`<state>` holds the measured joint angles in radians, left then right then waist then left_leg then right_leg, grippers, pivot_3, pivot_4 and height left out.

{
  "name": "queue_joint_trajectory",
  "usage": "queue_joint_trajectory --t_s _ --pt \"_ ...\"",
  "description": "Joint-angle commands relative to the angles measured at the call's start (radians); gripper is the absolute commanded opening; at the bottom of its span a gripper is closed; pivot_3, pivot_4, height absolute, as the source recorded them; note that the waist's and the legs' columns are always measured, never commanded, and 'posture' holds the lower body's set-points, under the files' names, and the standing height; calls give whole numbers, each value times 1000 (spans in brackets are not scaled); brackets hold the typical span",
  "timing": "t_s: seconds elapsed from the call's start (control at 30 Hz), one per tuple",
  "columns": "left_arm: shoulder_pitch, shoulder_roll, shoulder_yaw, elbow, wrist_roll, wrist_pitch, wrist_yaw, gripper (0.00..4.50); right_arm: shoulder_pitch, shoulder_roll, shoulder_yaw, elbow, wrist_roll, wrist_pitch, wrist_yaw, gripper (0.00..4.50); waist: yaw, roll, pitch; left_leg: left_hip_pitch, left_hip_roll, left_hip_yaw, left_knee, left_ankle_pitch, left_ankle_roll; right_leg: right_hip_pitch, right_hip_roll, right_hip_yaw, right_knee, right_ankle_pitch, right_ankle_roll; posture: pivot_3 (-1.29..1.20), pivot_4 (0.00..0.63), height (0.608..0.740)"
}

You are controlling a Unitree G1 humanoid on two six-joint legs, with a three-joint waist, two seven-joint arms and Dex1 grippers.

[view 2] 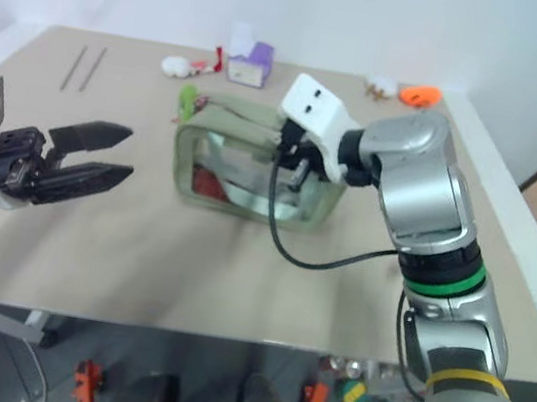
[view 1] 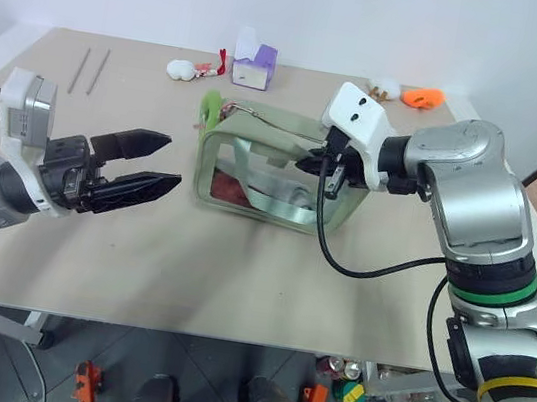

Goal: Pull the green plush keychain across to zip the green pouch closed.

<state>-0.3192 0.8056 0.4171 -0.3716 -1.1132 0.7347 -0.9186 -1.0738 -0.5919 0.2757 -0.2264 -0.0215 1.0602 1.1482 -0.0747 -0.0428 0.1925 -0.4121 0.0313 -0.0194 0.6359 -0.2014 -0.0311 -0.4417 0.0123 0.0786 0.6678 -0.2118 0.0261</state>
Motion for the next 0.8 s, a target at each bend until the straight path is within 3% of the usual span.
queue_joint_trajectory --t_s 0.03,0.2,0.5,0.53,0.8 --pt "-17 -1 6 -6 2 -25 -7 4140 -16 13 18 -111 59 69 -32 51 0 0 0 0 0 0 0 0 0 0 0 0 0 0 0 0 150 740" --pt "-14 -1 4 -6 -1 -29 -5 4140 -3 41 51 -117 106 33 -78 51 -1 0 0 0 0 -1 -1 0 0 0 0 -1 0 -1 0 0 150 740" --pt "1 -3 16 -20 -12 -27 6 4140 -44 109 31 48 147 -81 -155 51 -3 0 0 0 0 -1 0 0 0 0 0 -1 0 -1 0 0 150 740" --pt "2 -5 16 -24 -13 -27 10 4140 -41 119 29 62 150 -102 -161 730 -3 0 0 0 1 -1 0 0 0 0 1 -1 0 -1 0 0 150 740" --pt "8 -1 27 -20 -27 -25 20 4140 -93 173 -176 225 281 -137 -217 3338 -1 0 0 -2 0 -2 0 0 0 0 0 -2 -1 0 1 0 150 740"
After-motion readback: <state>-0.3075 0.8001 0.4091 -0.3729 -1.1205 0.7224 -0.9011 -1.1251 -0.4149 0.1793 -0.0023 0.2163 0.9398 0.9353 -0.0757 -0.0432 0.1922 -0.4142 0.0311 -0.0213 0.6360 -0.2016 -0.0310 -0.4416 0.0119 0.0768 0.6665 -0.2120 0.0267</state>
